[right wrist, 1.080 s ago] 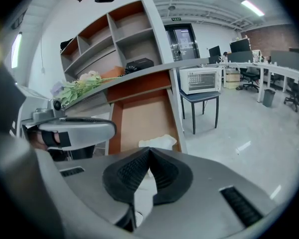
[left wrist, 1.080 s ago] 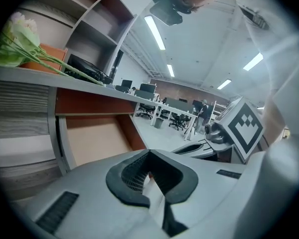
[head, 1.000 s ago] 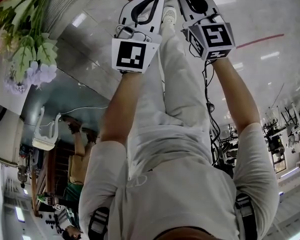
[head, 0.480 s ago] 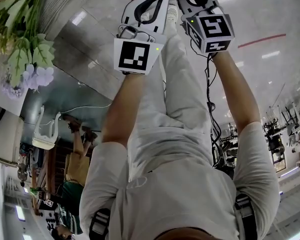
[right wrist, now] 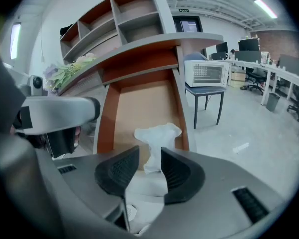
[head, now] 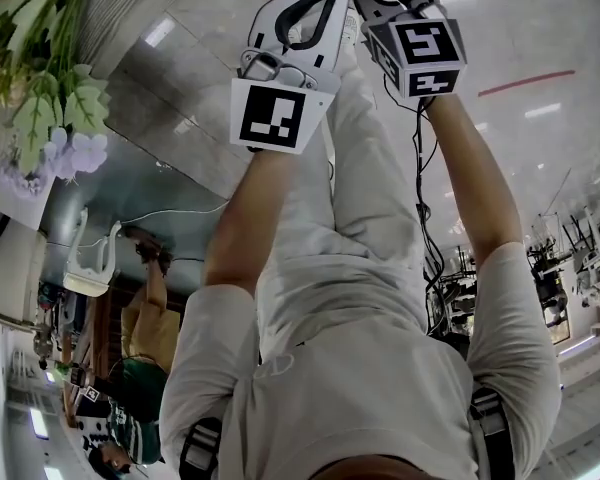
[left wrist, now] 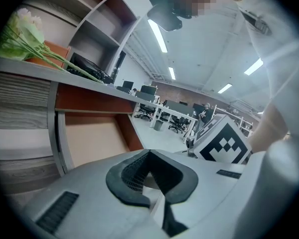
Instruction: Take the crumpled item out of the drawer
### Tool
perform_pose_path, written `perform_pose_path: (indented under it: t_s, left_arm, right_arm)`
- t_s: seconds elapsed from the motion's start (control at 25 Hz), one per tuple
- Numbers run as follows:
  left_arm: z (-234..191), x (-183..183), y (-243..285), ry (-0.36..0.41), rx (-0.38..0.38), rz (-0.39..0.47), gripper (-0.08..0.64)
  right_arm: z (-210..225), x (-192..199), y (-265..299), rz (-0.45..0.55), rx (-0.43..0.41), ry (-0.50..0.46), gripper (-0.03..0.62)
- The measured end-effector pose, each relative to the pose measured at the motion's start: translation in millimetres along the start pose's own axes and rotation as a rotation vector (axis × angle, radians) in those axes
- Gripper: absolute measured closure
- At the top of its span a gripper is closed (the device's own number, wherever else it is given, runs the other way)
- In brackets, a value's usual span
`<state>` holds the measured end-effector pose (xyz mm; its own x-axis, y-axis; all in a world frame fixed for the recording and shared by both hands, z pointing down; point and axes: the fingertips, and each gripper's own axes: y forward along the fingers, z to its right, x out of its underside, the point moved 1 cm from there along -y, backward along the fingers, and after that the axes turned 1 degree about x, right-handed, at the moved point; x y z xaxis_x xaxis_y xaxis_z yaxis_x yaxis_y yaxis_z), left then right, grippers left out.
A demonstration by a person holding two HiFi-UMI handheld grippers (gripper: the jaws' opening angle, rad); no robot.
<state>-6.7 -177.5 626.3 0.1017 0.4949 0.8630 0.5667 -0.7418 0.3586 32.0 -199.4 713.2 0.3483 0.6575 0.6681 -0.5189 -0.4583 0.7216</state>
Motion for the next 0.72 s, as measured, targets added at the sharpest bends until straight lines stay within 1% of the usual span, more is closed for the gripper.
perform_pose_path:
  t_s: [0.2, 0.24, 0.36, 0.48, 0.72]
  left_arm:
    - [-2.3, 2.0, -2.2, -0.005, -0.002, 0.0, 0.56]
    - [-2.2, 2.2, -2.5, -0.004, -0.001, 0.0, 0.56]
    - [-2.0, 3.9, -3.1, -0.004, 0.002, -0.003, 0.56]
    - [-2.7, 4.4, -2.5, -0.005, 0.004, -0.005, 0.56]
    - [-2.6, 2.6, -2.0, -0.007, 0.013, 0.002, 0.56]
  right_arm:
    - [0.7, 3.2, 7.2, -0.016, 0.019, -0.004, 0.448]
    - [0.8, 3.4, 8.3, -0.02, 0.018, 0.0, 0.396]
    - [0.6, 3.3, 10.4, -0.025, 0.015, 0.009, 0.393]
    - [1.1, 5.1, 11.8, -0.043, 0.036, -0.023, 0.393]
    - [3.7, 6.0, 15.5, -0.082, 0.114, -0.092, 0.393]
